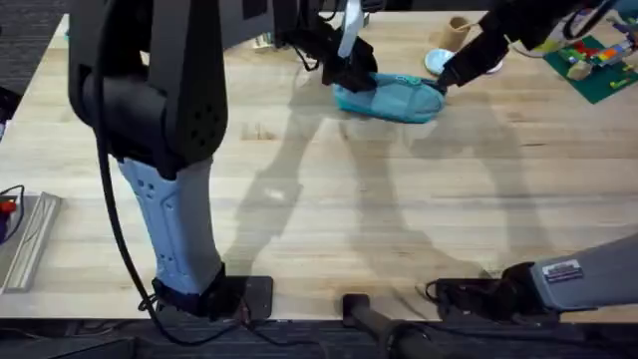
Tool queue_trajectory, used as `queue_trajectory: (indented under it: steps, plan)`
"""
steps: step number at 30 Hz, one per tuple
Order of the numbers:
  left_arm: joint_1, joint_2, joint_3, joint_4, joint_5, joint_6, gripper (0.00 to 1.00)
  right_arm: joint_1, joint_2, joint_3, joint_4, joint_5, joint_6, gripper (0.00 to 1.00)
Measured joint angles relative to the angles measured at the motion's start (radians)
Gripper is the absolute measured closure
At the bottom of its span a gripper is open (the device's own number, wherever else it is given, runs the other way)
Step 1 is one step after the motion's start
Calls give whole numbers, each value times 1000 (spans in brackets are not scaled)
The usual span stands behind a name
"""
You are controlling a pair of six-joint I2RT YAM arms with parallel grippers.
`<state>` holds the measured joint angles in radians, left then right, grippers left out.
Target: Unzip the bag, pick up the pens from the table one at a time and place them inside, then zip the bag closed.
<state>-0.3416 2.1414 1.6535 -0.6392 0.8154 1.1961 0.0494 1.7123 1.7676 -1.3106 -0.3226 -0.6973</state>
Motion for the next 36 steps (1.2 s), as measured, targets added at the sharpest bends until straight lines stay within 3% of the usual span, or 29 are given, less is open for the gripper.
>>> queue_trajectory:
  steps: [10,18,28,36]
  plan:
    - [0,0,0,0,0,0,955,0,0,0,6,-214,179,6]
    - [0,0,0,0,0,0,956,0,0,-7,-3,-252,394,6]
    - [0,0,0,0,0,0,956,-56,-4,-216,159,-314,513,6]
    - [0,0,0,0,0,0,956,-84,-4,-315,310,-329,590,6]
